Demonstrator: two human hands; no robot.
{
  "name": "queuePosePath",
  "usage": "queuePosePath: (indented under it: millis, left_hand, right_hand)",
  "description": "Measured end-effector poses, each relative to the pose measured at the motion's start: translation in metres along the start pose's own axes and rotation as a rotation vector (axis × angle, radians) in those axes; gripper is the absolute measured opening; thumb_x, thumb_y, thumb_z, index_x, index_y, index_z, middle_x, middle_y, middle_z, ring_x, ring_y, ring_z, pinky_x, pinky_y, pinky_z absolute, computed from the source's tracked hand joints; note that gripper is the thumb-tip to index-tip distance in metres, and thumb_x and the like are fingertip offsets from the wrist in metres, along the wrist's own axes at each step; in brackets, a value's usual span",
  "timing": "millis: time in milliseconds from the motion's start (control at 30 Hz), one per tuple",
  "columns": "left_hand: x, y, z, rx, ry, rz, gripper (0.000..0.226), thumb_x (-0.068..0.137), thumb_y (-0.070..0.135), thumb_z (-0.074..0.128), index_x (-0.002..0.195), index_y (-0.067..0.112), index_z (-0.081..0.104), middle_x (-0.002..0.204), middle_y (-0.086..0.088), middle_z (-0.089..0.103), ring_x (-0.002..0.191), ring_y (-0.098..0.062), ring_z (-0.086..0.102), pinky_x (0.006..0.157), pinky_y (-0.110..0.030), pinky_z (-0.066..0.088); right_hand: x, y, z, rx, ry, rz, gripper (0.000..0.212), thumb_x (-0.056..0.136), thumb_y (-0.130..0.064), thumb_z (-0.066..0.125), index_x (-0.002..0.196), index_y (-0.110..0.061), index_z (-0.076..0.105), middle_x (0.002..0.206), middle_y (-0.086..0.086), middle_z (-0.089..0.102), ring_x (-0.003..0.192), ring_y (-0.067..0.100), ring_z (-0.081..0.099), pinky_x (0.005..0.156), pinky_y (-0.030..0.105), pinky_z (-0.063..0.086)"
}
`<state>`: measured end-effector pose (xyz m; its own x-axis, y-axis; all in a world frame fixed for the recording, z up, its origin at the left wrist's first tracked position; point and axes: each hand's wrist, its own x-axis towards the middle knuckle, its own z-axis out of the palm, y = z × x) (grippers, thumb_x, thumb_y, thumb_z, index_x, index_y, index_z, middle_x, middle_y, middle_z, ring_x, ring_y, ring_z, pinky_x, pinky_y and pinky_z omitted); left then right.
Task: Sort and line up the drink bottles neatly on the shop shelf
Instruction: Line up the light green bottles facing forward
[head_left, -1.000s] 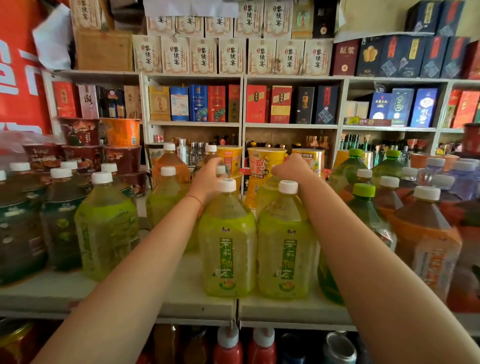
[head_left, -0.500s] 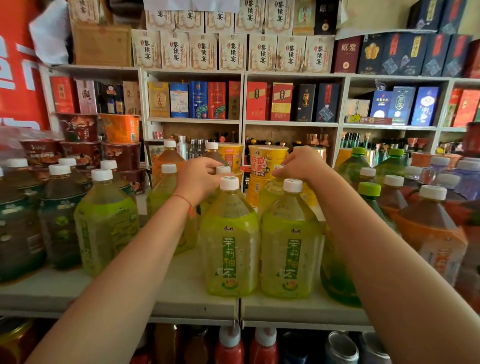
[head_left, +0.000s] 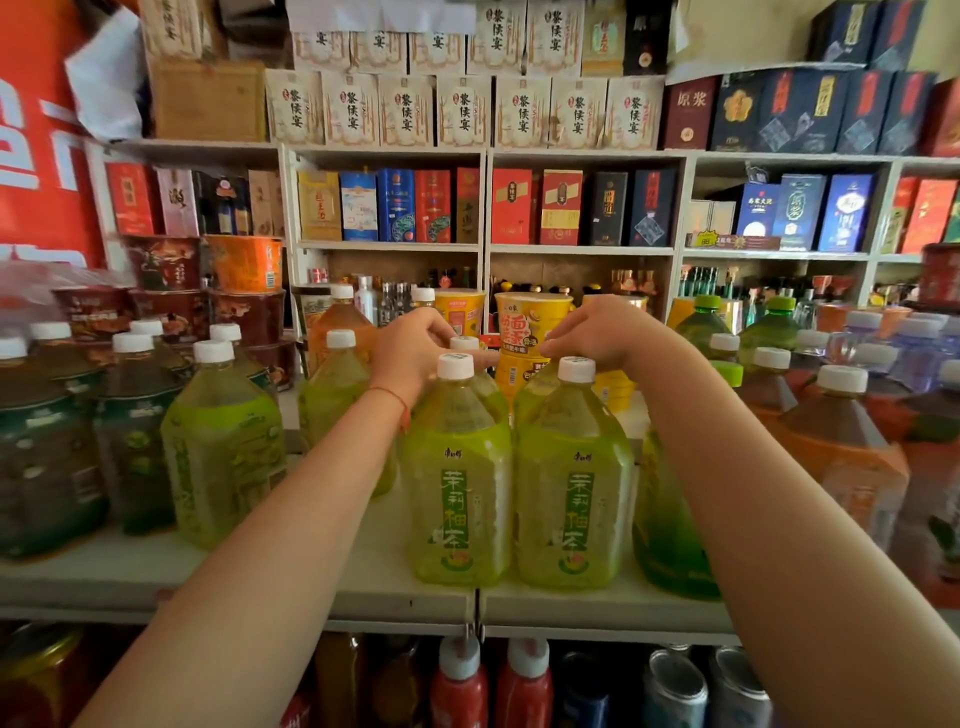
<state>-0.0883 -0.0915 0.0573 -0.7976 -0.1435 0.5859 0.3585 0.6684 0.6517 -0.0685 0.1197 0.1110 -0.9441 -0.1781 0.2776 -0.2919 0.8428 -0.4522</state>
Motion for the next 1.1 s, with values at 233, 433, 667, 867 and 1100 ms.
queuePosePath:
  millis: [233,433,667,867,1100]
  left_hand:
    - [-0.025,-0.031,-0.002,-0.577,-0.36,-0.339,0.043,0.096,0.041,0.066,0.13,0.015,0.064,0.121,-0.012,0.072,0.105,-0.025,0.072,0.087,-0.041,0.059]
    - [-0.048,-0.023,-0.003,-0.685,-0.362,-0.393,0.043,0.108,0.022,0.042,0.147,0.005,0.046,0.146,-0.016,0.053,0.129,-0.027,0.057,0.062,-0.018,0.053]
    - [-0.052,-0.038,0.002,-0.707,-0.337,-0.352,0.063,0.086,0.056,0.065,0.14,0.025,0.059,0.147,-0.013,0.053,0.138,-0.037,0.047,0.115,-0.057,0.035]
    - [-0.1,-0.043,-0.014,-0.794,-0.237,-0.364,0.035,0.101,0.051,0.046,0.124,0.032,0.064,0.115,0.0,0.07,0.107,-0.019,0.064,0.084,-0.038,0.049]
    - [-0.138,-0.065,-0.021,-0.385,-0.507,-0.085,0.111,0.072,0.029,0.088,0.158,0.038,0.017,0.149,0.011,0.048,0.136,-0.012,0.048,0.118,-0.042,0.035]
  right_hand:
    - [-0.039,-0.035,0.006,0.111,0.249,-0.243,0.039,0.099,-0.045,0.053,0.115,-0.013,0.069,0.093,-0.002,0.069,0.078,0.009,0.061,0.064,0.027,0.049]
    - [-0.079,-0.064,0.067,-0.241,-0.031,-0.422,0.123,0.066,-0.061,0.082,0.157,-0.032,0.003,0.142,0.008,0.051,0.123,0.027,0.055,0.106,0.044,0.046]
    - [-0.087,-0.063,0.095,-0.701,0.027,-0.341,0.125,0.058,-0.072,0.079,0.151,-0.036,0.005,0.147,0.022,0.037,0.135,0.042,0.04,0.114,0.061,0.025]
    - [-0.092,-0.065,0.099,-0.729,0.076,-0.302,0.124,0.057,-0.07,0.081,0.15,-0.038,0.006,0.141,0.018,0.041,0.132,0.038,0.042,0.111,0.057,0.027]
    - [-0.079,-0.068,0.104,-0.702,0.065,-0.277,0.119,0.059,-0.064,0.083,0.15,-0.038,0.011,0.141,0.018,0.042,0.132,0.037,0.043,0.111,0.054,0.029]
